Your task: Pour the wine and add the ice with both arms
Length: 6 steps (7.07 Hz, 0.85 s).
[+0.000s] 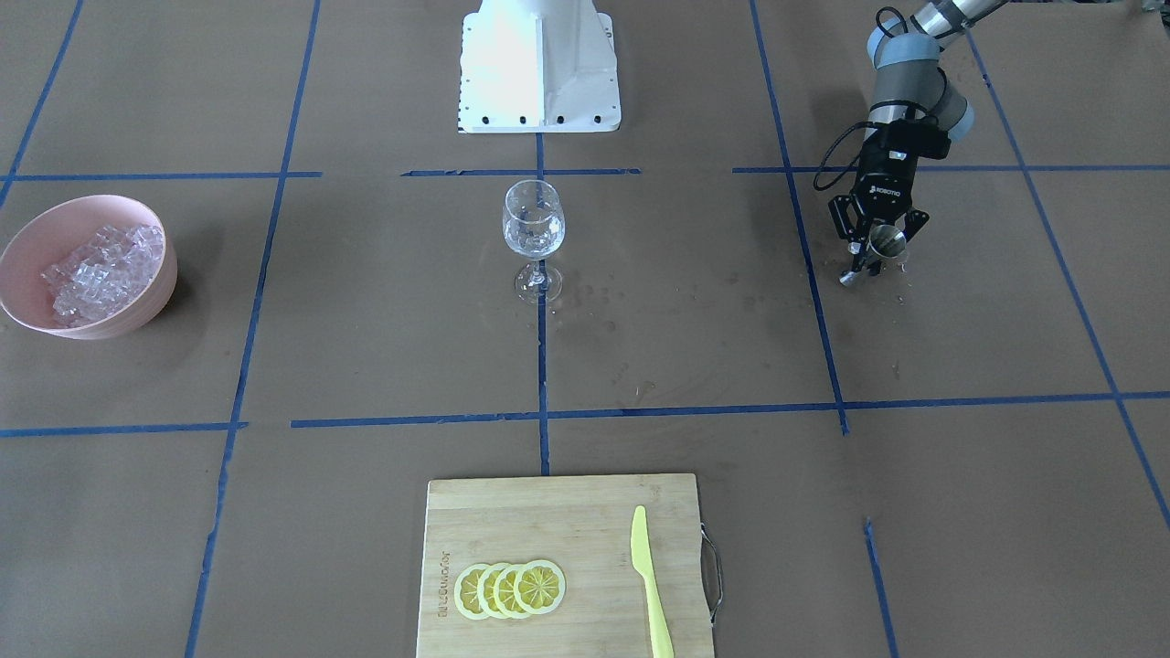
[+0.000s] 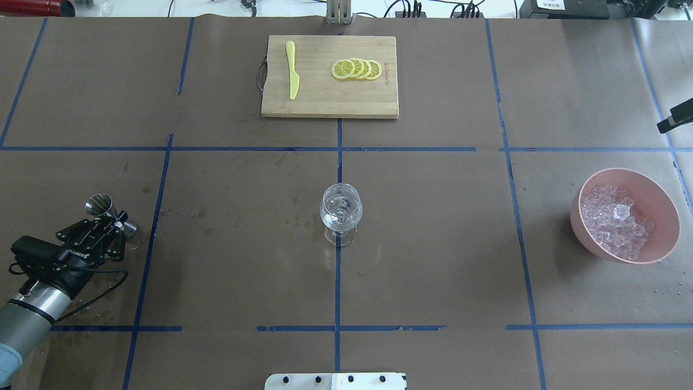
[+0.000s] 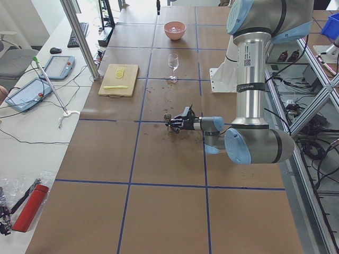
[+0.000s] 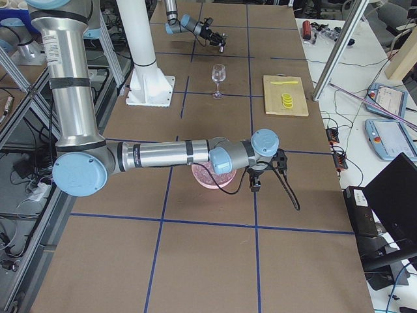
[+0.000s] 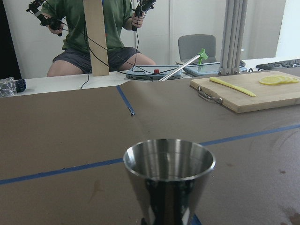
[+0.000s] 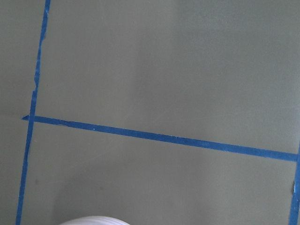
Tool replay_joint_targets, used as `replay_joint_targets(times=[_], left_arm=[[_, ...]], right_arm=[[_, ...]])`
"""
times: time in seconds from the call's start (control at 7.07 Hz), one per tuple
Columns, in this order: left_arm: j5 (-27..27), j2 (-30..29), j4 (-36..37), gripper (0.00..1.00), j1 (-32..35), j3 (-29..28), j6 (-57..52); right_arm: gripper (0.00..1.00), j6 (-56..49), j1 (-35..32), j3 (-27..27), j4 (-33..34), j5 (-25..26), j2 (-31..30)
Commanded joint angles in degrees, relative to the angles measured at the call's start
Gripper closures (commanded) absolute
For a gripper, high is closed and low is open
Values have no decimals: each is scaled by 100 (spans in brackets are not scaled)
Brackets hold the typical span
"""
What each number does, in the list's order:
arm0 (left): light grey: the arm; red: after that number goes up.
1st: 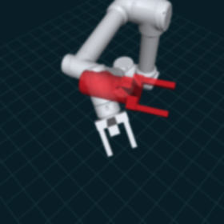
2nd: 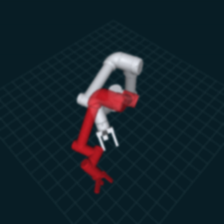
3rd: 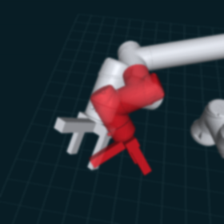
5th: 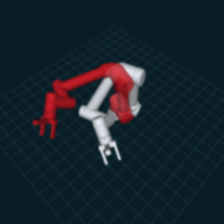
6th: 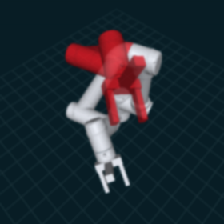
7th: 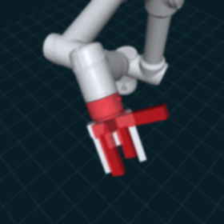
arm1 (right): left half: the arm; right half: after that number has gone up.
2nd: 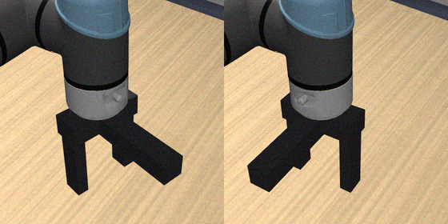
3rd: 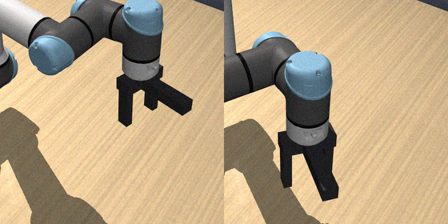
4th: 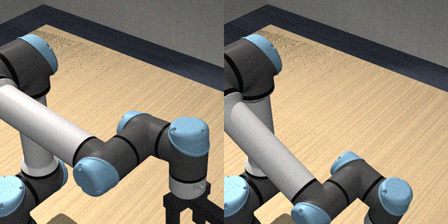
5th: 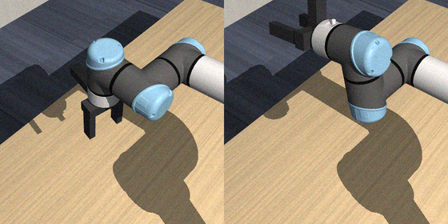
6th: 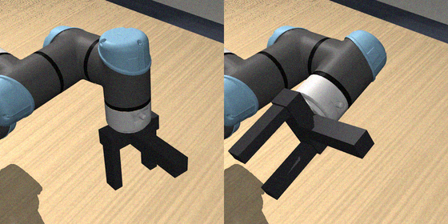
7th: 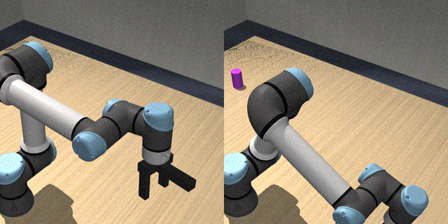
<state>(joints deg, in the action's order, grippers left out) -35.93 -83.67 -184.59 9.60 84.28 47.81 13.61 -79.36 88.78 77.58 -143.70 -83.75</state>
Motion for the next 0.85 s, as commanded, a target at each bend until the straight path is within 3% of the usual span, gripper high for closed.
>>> replay_joint_targets(times=[0.0,0.42,0.71], left_arm=[[-45,0,11,91,-2,1,0],[-63,9,11,70,-2,1,0],[-107,9,11,32,-2,1,0]], right_arm=[[0,1,0,-2,3,0,-1],[0,1,0,-1,3,0,-9],[0,1,0,7,3,0,-9]])
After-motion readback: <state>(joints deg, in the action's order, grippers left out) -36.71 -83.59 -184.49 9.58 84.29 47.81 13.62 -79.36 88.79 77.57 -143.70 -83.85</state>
